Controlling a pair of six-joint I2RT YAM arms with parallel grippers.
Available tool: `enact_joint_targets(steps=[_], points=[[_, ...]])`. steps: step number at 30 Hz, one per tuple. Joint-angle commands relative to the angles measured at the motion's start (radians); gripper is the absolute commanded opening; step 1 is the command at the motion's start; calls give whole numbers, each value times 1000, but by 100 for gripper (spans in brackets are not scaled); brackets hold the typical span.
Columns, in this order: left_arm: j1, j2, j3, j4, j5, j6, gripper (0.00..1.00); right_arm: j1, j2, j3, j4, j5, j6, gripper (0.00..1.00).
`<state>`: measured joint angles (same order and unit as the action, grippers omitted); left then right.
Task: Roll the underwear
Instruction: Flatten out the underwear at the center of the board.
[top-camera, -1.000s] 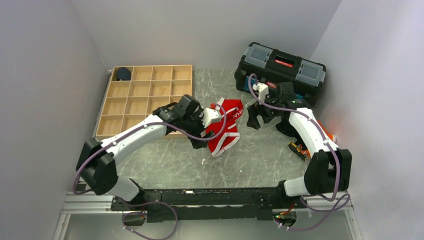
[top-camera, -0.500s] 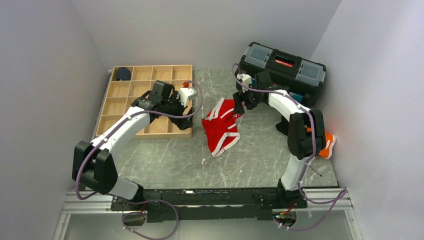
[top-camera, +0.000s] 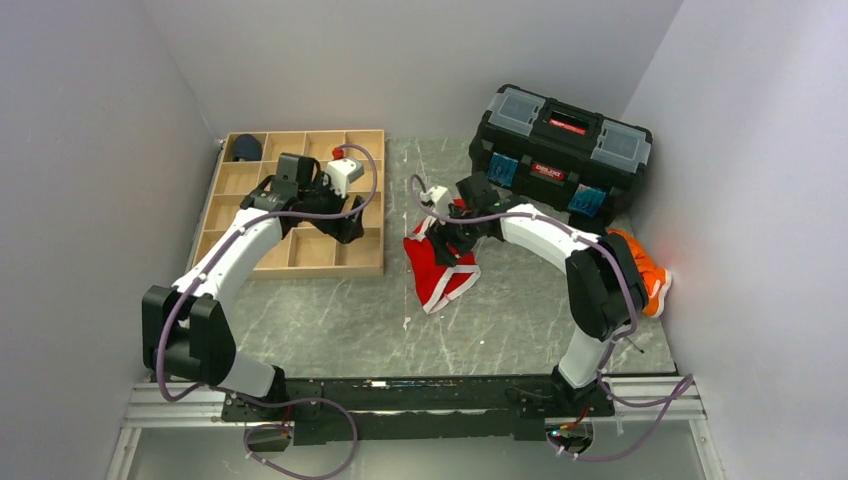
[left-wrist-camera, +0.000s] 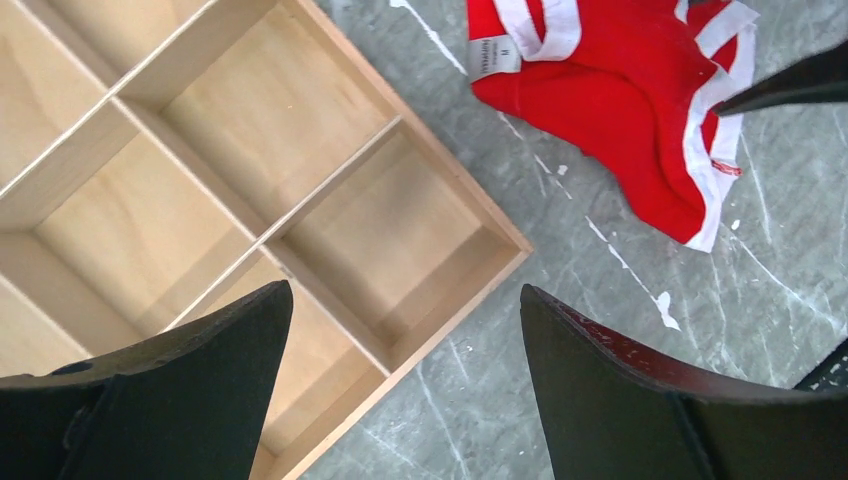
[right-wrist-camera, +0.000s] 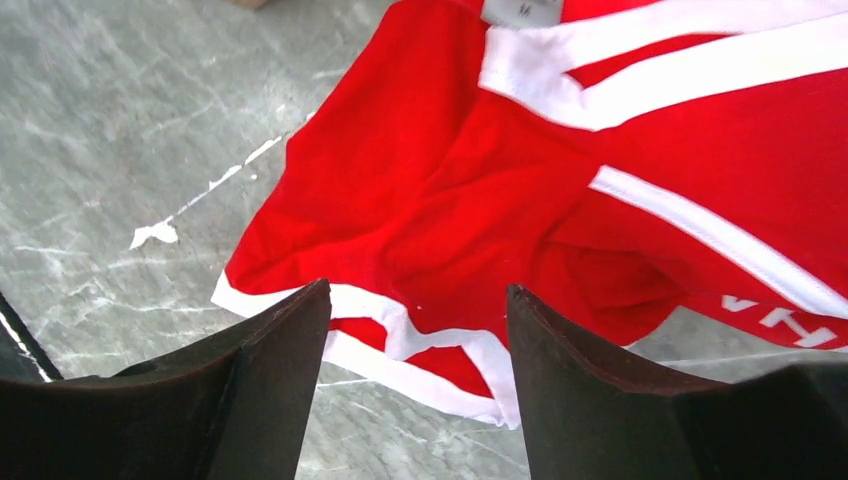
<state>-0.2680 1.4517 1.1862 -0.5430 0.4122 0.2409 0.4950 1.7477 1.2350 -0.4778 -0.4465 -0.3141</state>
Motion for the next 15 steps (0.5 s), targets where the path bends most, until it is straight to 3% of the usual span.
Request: enact_joint_targets(steps=[1, 7, 15], points=[[26, -60, 29, -2, -12, -9, 89, 32, 6, -42, -9, 86, -8, 65], [34, -78, 10, 3, -18, -6, 89, 59, 10, -103, 12, 109, -4, 58], [36, -70, -27, 78, 41, 36, 89, 58, -25, -85, -6, 123, -46, 9]])
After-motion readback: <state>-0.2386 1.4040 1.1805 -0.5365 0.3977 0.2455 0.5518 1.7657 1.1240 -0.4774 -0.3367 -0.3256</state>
